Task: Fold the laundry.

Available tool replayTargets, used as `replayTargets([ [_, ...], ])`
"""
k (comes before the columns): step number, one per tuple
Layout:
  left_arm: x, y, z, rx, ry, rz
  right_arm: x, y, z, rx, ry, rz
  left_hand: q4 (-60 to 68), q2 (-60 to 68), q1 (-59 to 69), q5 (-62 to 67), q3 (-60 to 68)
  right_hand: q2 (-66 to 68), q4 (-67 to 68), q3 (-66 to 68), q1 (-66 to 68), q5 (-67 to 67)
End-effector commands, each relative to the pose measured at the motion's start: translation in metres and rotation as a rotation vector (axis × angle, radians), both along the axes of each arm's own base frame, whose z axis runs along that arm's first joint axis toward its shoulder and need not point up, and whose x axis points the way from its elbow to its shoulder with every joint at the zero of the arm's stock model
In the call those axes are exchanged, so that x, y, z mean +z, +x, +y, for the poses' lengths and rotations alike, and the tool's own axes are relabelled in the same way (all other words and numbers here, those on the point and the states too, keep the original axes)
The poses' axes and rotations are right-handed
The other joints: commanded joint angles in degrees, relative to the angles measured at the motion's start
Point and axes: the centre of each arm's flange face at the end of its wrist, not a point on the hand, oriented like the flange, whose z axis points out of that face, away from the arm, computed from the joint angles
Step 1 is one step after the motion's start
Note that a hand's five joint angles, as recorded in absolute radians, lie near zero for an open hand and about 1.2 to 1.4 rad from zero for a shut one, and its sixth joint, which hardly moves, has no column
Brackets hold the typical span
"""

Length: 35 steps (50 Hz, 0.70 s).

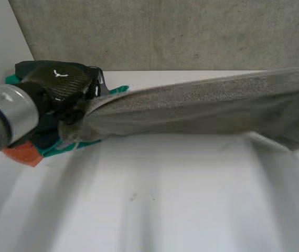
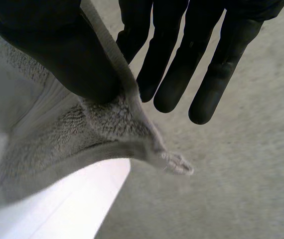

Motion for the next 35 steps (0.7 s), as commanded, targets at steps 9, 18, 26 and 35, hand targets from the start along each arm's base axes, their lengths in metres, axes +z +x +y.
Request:
replayTargets([
  [9, -0.089, -0.020, -0.046, -0.057, 0.076, -0.236, -0.079, 0.008, -0.036, 0.029, 0.356, 0.073, 11.42, 11.41, 14.96, 12.76, 11.63, 13.02, 11.16, 11.80, 16.02, 11.78],
  [18, -0.099, -0.047, -0.143, 0.103, -0.383, -0.240, -0.093, 0.011, -0.108, -0.126, 0.163, 0.054, 11.42, 11.41, 14.96, 12.76, 11.63, 13.02, 11.16, 11.80, 16.02, 11.78],
  [26, 0.017, -0.068, -0.180, 0.209, -1.026, 0.019, 0.015, 0.032, -0.143, -0.066, -0.488, -0.322, 11.42, 11.41, 14.96, 12.76, 11.63, 13.02, 11.16, 11.80, 16.02, 11.78],
  [35, 0.084, -0.057, -0.167, 0.242, -1.169, 0.238, 0.066, 0.034, -0.129, -0.024, -0.726, -0.417, 11.42, 11.41, 14.96, 12.76, 11.63, 13.02, 11.16, 11.80, 16.02, 11.78],
])
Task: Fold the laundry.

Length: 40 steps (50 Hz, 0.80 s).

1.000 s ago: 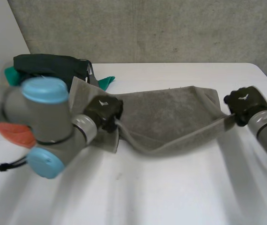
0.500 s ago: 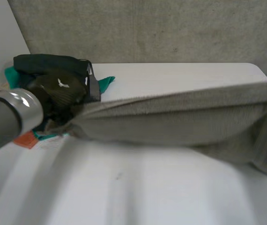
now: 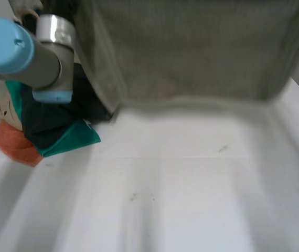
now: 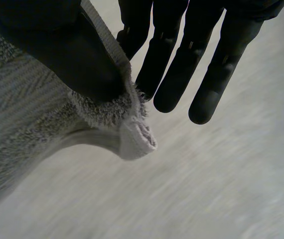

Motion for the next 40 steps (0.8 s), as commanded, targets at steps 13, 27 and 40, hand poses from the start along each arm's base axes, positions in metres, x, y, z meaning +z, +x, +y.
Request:
replayTargets([
  [13, -0.058, 0.016, 0.029, -0.106, 0.239, -0.014, -0.085, 0.017, -0.012, 0.100, 0.286, 0.068, 11.19, 11.30, 14.73, 11.14, 11.59, 13.02, 11.16, 11.68, 16.02, 11.10],
  [27, -0.219, 0.017, 0.110, -0.184, 0.791, -0.279, -0.237, 0.014, 0.008, 0.090, 0.895, 0.240, 11.19, 11.30, 14.73, 11.14, 11.59, 13.02, 11.16, 11.68, 16.02, 11.10],
  [40, -0.178, 0.088, 0.254, -0.099, 1.335, -0.579, -0.201, -0.034, 0.120, 0.040, 1.201, 0.579, 11.19, 11.30, 14.73, 11.14, 11.59, 13.02, 11.16, 11.68, 16.02, 11.10],
])
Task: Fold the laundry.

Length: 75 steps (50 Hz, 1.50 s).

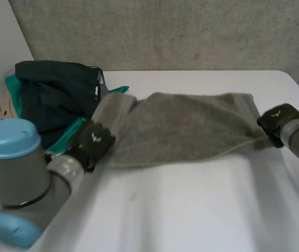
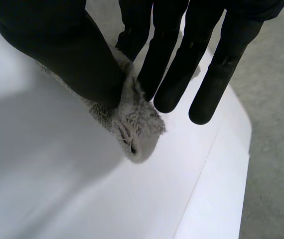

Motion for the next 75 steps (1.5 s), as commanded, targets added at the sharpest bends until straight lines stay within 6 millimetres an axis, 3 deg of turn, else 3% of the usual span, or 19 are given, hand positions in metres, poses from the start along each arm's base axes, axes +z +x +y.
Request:
replayTargets([
  [1, 0.022, 0.046, 0.091, 0.015, 0.346, -0.229, 0.016, -0.044, 0.067, 0.056, 0.196, 0.274, 11.18, 11.25, 14.24, 11.13, 11.54, 13.02, 11.15, 11.64, 16.02, 11.02],
  [6, 0.028, 0.046, 0.098, -0.001, 0.355, -0.236, 0.006, -0.059, 0.081, 0.081, 0.276, 0.356, 11.18, 11.25, 14.24, 11.13, 11.54, 13.02, 11.15, 11.64, 16.02, 11.02],
  [11, 0.028, 0.033, 0.076, -0.003, 0.276, -0.195, 0.006, -0.060, 0.078, 0.076, 0.255, 0.323, 11.18, 11.25, 14.24, 11.13, 11.54, 13.02, 11.15, 11.64, 16.02, 11.02],
  [17, 0.013, 0.007, 0.021, 0.021, 0.175, -0.147, 0.008, -0.054, 0.052, 0.043, 0.125, 0.230, 11.18, 11.25, 14.24, 11.13, 11.54, 13.02, 11.15, 11.64, 16.02, 11.02],
  [21, 0.007, -0.018, -0.029, 0.046, 0.065, -0.097, 0.004, -0.051, 0.018, 0.021, 0.054, 0.204, 11.18, 11.25, 14.24, 11.13, 11.54, 13.02, 11.15, 11.64, 16.02, 11.02],
  [24, 0.015, -0.031, -0.060, 0.055, -0.030, -0.067, 0.024, -0.041, -0.016, 0.008, -0.099, 0.165, 11.18, 11.25, 14.24, 11.13, 11.54, 13.02, 11.15, 11.64, 16.02, 11.02],
  [27, 0.046, -0.041, -0.106, 0.080, -0.234, -0.023, 0.058, -0.030, -0.044, -0.022, -0.284, 0.091, 11.18, 11.25, 14.24, 11.13, 11.54, 13.02, 11.15, 11.64, 16.02, 11.02],
  [28, 0.057, -0.042, -0.118, 0.090, -0.304, -0.009, 0.084, -0.024, -0.058, -0.049, -0.407, 0.019, 11.18, 11.25, 14.24, 11.13, 11.54, 13.02, 11.15, 11.64, 16.02, 11.02],
  [29, 0.090, -0.045, -0.139, 0.115, -0.472, 0.041, 0.096, -0.023, -0.063, -0.059, -0.466, -0.014, 11.18, 11.25, 14.24, 11.13, 11.54, 13.02, 11.15, 11.64, 16.02, 11.02],
  [33, 0.178, -0.051, -0.162, 0.170, -0.896, 0.253, 0.168, -0.020, -0.085, -0.086, -0.837, -0.243, 11.18, 11.25, 14.24, 11.13, 11.54, 13.02, 11.15, 11.64, 16.02, 11.02],
  [36, 0.223, -0.048, -0.163, 0.191, -1.130, 0.401, 0.206, -0.023, -0.088, -0.078, -1.075, -0.372, 11.18, 11.25, 14.24, 11.13, 11.54, 13.02, 11.15, 11.64, 16.02, 11.02],
  [39, 0.236, -0.043, -0.164, 0.199, -1.192, 0.458, 0.219, -0.021, -0.085, -0.072, -1.158, -0.408, 11.18, 11.25, 14.24, 11.13, 11.54, 13.02, 11.15, 11.64, 16.02, 11.02],
  [43, 0.229, -0.039, -0.169, 0.191, -1.133, 0.482, 0.209, -0.018, -0.090, -0.070, -1.122, -0.389, 11.18, 11.25, 14.24, 11.13, 11.54, 13.02, 11.15, 11.64, 16.02, 11.02],
  [54, 0.148, -0.039, -0.175, 0.163, -0.835, 0.446, 0.144, -0.008, -0.101, -0.065, -0.884, -0.358, 11.18, 11.25, 14.24, 11.13, 11.54, 13.02, 11.15, 11.64, 16.02, 11.02],
  [62, 0.065, -0.065, -0.136, 0.091, -0.562, 0.425, 0.082, 0.022, -0.073, 0.032, -0.583, -0.252, 7.37, 7.44, 10.43, 7.32, 7.74, 13.02, 11.15, 11.64, 16.02, 11.02],
  [63, 0.051, -0.071, -0.124, 0.069, -0.489, 0.456, 0.083, 0.028, -0.069, 0.057, -0.580, -0.243, -26.80, -26.74, -23.74, -26.85, -26.44, 13.02, 11.15, 11.64, 16.02, 11.02],
  [65, 0.041, -0.074, -0.115, 0.058, -0.426, 0.498, 0.088, 0.038, -0.059, 0.091, -0.584, -0.231, -55.11, -55.05, -52.05, -55.16, -54.75, 13.02, 11.15, 11.64, 16.02, 11.02],
  [69, 0.031, -0.076, -0.104, 0.062, -0.302, 0.607, 0.114, 0.058, -0.032, 0.158, -0.621, -0.236, -58.82, -58.75, -55.76, -58.87, -58.46, 13.02, 11.15, 11.64, 16.02, 11.02],
  [75, 0.027, -0.090, -0.083, 0.035, -0.143, 0.707, 0.183, 0.071, 0.022, 0.244, -0.716, -0.283, -58.82, -58.75, -55.76, -58.87, -58.46, 13.02, 11.15, 11.64, 16.02, 11.02],
])
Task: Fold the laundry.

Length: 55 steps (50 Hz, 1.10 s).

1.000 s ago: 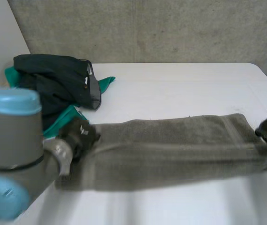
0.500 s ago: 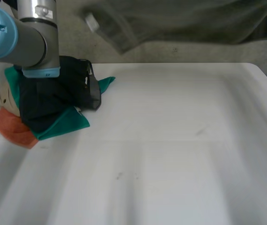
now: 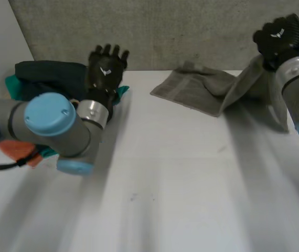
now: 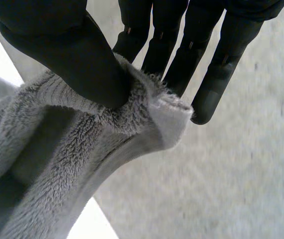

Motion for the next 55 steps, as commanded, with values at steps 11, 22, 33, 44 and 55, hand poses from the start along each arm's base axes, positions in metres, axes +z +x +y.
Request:
replayTargets([
  [11, -0.035, -0.036, 0.030, -0.147, 0.257, 0.138, 0.154, 0.024, 0.155, 0.240, -0.281, -0.092, -0.97, -1.24, -0.14, -2.05, -1.46, 12.46, 11.15, 11.63, 15.42, 11.00],
  [22, -0.052, -0.054, 0.024, -0.170, 0.280, 0.187, 0.195, 0.015, 0.237, 0.355, -0.361, -0.163, -0.47, -0.74, 0.37, -1.55, -0.96, 12.46, 11.15, 11.63, 15.42, 11.00],
  [33, -0.058, -0.054, 0.026, -0.173, 0.384, 0.264, 0.193, 0.010, 0.240, 0.340, -0.349, -0.158, 21.49, 21.22, 22.32, 20.40, 21.00, 12.46, 11.15, 11.63, 15.42, 11.00],
  [44, -0.085, -0.056, 0.060, -0.389, 0.632, 0.141, 0.197, 0.006, 0.231, 0.308, -0.364, -0.158, 68.31, 68.04, 69.14, 67.23, 67.82, 12.46, 11.15, 11.63, 15.42, 11.00],
  [55, -0.009, 0.023, -0.004, -0.166, 0.506, 0.242, 0.186, 0.003, 0.206, 0.259, -0.329, -0.129, 24.93, 24.66, 25.77, 23.85, 24.44, 12.46, 11.15, 11.63, 15.42, 11.00],
])
